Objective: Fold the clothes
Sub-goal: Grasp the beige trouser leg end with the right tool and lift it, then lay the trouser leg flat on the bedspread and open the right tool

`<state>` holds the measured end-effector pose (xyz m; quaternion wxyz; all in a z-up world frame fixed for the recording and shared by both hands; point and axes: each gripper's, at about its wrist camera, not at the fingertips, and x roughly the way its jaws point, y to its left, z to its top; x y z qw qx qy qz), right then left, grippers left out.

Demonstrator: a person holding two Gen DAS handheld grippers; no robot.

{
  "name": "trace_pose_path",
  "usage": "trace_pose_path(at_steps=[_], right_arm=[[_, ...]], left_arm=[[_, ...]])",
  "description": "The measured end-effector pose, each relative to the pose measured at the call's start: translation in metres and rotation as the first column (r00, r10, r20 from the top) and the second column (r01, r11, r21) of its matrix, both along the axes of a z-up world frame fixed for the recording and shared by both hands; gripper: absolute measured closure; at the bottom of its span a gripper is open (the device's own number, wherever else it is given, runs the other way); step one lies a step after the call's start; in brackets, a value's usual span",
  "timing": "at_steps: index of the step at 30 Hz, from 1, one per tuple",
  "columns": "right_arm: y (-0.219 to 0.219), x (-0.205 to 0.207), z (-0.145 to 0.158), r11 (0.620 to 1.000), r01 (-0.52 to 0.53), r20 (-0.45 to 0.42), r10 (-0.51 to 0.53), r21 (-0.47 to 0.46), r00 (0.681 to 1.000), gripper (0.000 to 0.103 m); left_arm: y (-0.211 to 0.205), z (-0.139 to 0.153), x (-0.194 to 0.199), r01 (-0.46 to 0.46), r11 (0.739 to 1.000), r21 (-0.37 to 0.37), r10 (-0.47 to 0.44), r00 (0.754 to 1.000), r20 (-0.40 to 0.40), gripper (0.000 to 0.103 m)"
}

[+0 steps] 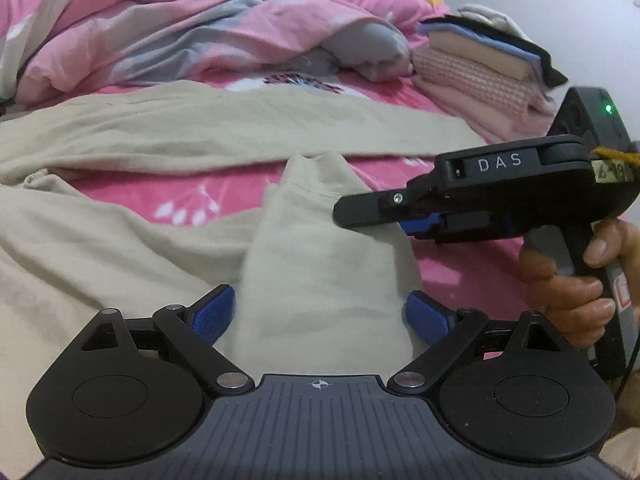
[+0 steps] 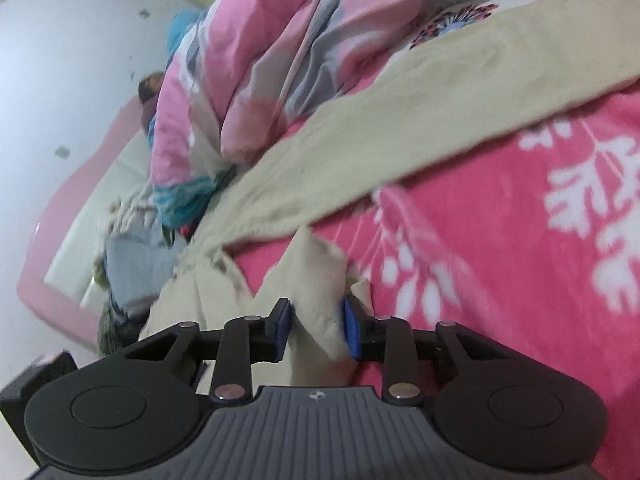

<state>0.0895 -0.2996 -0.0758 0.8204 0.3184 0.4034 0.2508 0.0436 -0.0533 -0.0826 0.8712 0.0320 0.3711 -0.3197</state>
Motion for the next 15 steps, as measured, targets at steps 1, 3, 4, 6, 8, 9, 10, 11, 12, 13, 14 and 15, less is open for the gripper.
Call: trace_pose_path(at_steps=[1, 3, 4, 6, 8, 9, 10, 11, 12, 13, 14, 15], right_arm=[[0.0, -0.005, -0.001, 1.0, -0.007, -0.007, 0.007, 0.001, 1.0, 0.077], [0.0, -0.016, -0.002, 1.0, -0.02, -0.018, 0.02, 0.01, 1.0, 0.078], [-0.001, -0.021, -0.003, 1.0, -0.027, -0.023, 0.027, 0.015, 0.999, 0.078], [-0.002, -0.033, -0.003, 0.999, -0.037, -0.029, 0.037, 0.021, 0.999, 0.078], [-0.005, -0.043, -0.004, 0.999, -0.032, -0.038, 0.033, 0.022, 0.999, 0.078], [-0.008, -0.047, -0.004, 0.999, -0.025, -0.043, 0.026, 0.023, 0.999, 0.078], [-0.01, -0.051, -0.004, 1.0, -0.017, -0.048, 0.018, 0.024, 0.999, 0.078], [-0.015, -0.056, -0.001, 1.0, 0.004, -0.04, -0.004, 0.021, 0.999, 0.078], [-0.021, -0.06, 0.003, 0.999, 0.035, -0.025, -0.034, 0.016, 0.999, 0.077], [-0.027, -0.065, 0.008, 0.998, 0.065, -0.01, -0.065, 0.011, 0.998, 0.077], [-0.033, -0.069, 0.012, 0.995, 0.096, 0.006, -0.096, 0.007, 0.995, 0.077], [-0.039, -0.074, 0.017, 0.992, 0.126, 0.022, -0.126, 0.004, 0.992, 0.076]], left_arm=[[0.001, 0.0, -0.003, 0.008, 1.0, -0.002, -0.008, 1.0, -0.003, 0.01], [0.003, 0.001, -0.009, 0.022, 1.0, -0.01, -0.023, 1.0, -0.012, 0.01], [0.003, 0.002, -0.012, 0.027, 1.0, -0.014, -0.027, 1.0, -0.014, 0.01], [0.005, 0.003, -0.017, 0.035, 0.999, -0.019, -0.035, 0.999, -0.016, 0.01], [0.006, 0.004, -0.023, 0.042, 0.999, -0.025, -0.043, 0.999, -0.018, 0.01], [0.007, 0.004, -0.025, 0.046, 0.999, -0.028, -0.047, 0.999, -0.02, 0.01], [0.008, 0.005, -0.027, 0.043, 0.998, -0.036, -0.044, 0.999, -0.021, 0.01], [0.01, 0.008, -0.029, 0.04, 0.998, -0.047, -0.041, 0.999, -0.021, 0.01], [0.011, 0.01, -0.032, 0.036, 0.998, -0.06, -0.037, 0.999, -0.021, 0.01], [0.014, 0.013, -0.035, 0.035, 0.996, -0.077, -0.036, 0.999, -0.02, 0.01], [0.017, 0.016, -0.038, 0.035, 0.994, -0.101, -0.038, 0.999, -0.02, 0.009], [0.02, 0.018, -0.041, 0.037, 0.991, -0.13, -0.04, 0.999, -0.022, 0.009]])
